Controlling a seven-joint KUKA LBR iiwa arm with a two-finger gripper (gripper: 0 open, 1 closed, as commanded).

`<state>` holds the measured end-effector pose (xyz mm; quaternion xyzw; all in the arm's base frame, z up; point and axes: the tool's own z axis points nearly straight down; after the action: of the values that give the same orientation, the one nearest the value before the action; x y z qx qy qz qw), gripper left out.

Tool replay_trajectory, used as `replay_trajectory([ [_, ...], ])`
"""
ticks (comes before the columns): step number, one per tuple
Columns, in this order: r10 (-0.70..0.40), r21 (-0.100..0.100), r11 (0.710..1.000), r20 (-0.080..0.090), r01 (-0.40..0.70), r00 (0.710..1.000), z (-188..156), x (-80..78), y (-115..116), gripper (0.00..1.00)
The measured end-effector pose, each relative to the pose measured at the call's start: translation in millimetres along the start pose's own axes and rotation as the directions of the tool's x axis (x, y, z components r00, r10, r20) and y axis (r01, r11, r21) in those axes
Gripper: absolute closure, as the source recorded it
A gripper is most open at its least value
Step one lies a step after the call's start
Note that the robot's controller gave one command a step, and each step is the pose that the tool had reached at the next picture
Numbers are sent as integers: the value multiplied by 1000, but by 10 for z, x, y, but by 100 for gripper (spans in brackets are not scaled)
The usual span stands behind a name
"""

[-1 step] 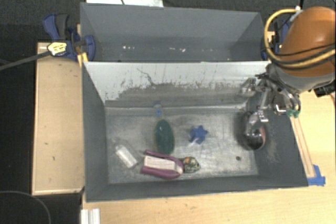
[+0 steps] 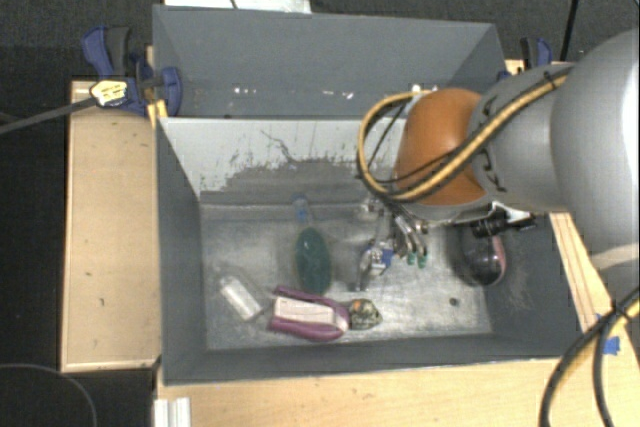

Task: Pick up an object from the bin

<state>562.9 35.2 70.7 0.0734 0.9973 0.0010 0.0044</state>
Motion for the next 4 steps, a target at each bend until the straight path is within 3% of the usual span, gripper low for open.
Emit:
replay_trajectory([
  [1,41,3,999,-1,-41,999,-317,-109,-474,0],
  [2,171,2,985,-8,-171,985,-296,183,-96,0],
  [3,277,1,961,-4,-277,961,-20,119,-269,0],
  [4,483,2,876,-1,-483,876,-23,119,-174,0],
])
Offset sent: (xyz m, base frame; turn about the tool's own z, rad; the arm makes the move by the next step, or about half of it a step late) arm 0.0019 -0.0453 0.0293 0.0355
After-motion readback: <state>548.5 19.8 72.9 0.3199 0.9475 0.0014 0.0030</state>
